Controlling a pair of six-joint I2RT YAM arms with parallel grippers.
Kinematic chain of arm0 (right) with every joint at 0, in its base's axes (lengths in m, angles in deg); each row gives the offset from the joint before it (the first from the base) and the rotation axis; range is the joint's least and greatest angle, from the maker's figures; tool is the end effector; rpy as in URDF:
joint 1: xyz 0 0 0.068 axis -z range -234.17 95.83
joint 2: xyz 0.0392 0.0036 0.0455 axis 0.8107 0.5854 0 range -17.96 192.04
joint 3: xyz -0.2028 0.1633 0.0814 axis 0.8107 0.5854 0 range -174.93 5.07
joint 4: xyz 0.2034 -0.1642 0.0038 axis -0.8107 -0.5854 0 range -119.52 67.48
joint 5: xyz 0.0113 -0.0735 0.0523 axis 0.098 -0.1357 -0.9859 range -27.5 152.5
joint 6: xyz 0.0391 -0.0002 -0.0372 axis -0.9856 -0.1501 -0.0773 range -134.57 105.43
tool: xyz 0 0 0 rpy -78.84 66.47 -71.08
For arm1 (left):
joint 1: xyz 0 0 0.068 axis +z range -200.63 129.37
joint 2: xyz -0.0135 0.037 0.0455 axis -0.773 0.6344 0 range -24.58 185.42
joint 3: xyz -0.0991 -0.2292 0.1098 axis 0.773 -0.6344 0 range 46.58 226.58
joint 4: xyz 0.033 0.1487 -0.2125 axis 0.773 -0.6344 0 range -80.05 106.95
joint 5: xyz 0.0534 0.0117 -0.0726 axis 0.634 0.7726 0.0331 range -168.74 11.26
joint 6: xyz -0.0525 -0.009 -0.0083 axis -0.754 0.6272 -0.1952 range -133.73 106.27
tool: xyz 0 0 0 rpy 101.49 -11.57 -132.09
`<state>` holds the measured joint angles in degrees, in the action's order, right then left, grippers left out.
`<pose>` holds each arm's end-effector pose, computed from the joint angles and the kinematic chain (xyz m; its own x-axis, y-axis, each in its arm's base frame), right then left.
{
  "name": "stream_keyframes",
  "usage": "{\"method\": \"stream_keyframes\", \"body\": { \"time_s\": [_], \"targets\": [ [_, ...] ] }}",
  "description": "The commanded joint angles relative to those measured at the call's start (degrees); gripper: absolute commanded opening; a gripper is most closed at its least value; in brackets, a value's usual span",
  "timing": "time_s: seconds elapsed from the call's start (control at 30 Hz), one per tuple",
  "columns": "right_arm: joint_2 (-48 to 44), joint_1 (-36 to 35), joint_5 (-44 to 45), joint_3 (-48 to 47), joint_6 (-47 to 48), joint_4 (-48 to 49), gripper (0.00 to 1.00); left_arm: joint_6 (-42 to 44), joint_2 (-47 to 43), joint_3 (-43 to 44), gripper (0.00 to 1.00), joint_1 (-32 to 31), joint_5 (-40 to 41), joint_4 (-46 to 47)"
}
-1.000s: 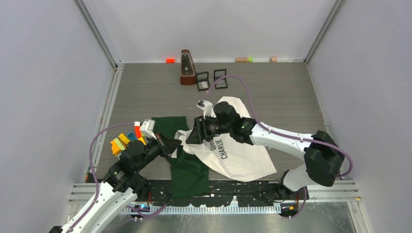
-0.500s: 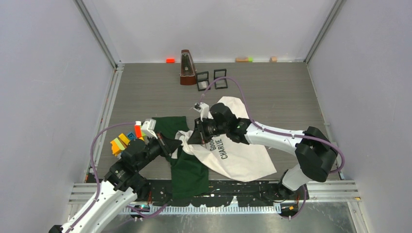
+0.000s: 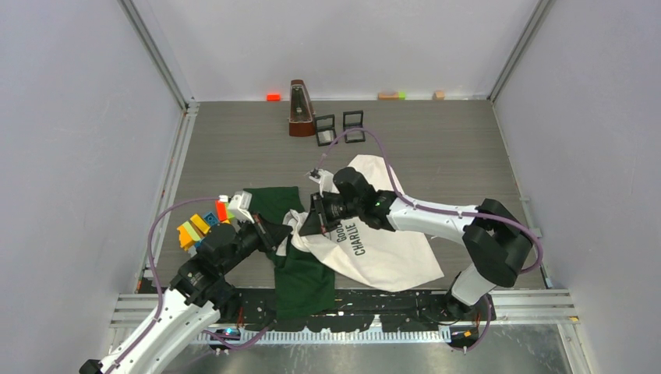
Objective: Pin the brooch onto the clothing
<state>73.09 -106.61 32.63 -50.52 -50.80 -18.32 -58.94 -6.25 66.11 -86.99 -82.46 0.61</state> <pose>0.1987 0.2874 0.2297 -0.8148 -0.2188 -0.5369 -0.5769 0.3972 0.7137 0.0943 -0.0723 0.2330 -0.6038 -0.4349 -0.6681 0.3032 0.6498 -0.6970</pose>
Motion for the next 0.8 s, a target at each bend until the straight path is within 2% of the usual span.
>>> {"method": "stream_keyframes", "body": {
  "time_s": [0.0, 0.5, 0.77],
  "targets": [
    [2.0, -0.9, -0.8, -0.2, -1.4, 2.0, 0.01, -2.0, -0.3, 0.8, 0.0, -0.2, -1.6, 9.5],
    [5.2, -1.2, 2.0, -3.3, -4.6, -1.4, 0.01, -2.7, -1.3, -0.5, 0.0, -0.2, -1.8, 10.5],
    [8.3, -1.2, 3.3, -8.0, -7.7, -6.3, 0.01, -2.9, -0.5, -1.1, 0.0, -0.2, -2.7, 12.0]
  ]
}}
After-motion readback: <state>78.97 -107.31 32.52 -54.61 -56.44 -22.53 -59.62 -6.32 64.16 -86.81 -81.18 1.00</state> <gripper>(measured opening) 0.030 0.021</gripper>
